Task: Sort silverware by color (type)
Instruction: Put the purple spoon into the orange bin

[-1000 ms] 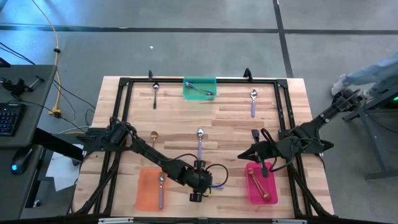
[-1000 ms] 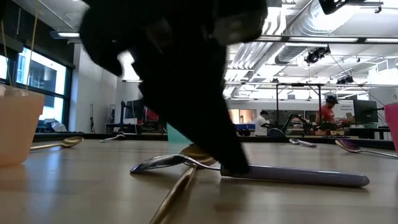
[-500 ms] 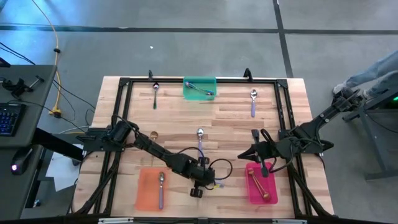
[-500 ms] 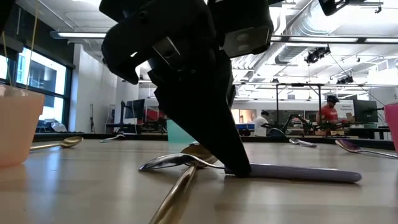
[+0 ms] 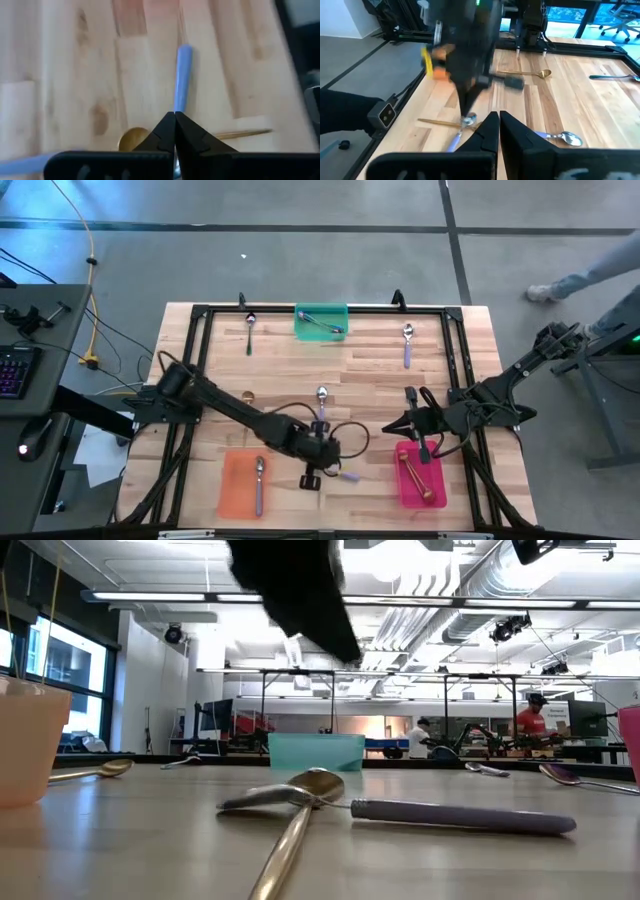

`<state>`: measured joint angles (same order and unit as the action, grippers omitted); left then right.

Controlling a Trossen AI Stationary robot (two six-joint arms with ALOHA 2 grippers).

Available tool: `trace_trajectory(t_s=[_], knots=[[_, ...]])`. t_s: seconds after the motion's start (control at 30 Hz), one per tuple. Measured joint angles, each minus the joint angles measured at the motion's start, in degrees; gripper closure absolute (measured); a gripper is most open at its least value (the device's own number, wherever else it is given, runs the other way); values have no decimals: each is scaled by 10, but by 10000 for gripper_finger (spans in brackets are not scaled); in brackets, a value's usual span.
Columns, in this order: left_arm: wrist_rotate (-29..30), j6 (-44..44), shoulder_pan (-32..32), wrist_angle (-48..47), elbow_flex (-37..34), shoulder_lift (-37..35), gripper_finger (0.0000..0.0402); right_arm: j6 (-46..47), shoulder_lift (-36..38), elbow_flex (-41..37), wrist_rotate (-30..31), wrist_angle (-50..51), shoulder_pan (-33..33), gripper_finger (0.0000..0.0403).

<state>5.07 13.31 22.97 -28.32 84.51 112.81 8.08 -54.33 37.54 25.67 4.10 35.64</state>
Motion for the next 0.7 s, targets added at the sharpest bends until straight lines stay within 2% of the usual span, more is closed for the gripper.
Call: trace_trajectory(t_s=[0.2, 0.33, 0.53, 0.7], knots=[[6, 45, 19, -33, -4, -27, 398, -11, 0, 0, 0, 0, 0, 403], [-21, 51, 24, -22, -4, 7, 365, -11, 0, 0, 0, 0, 0, 403], [-23, 30, 18, 24, 12, 55, 304, -6, 0, 0, 0, -1, 0, 403], [-38, 20, 6, -1, 36, 79, 282, -6, 0, 0, 0, 0, 0, 403]])
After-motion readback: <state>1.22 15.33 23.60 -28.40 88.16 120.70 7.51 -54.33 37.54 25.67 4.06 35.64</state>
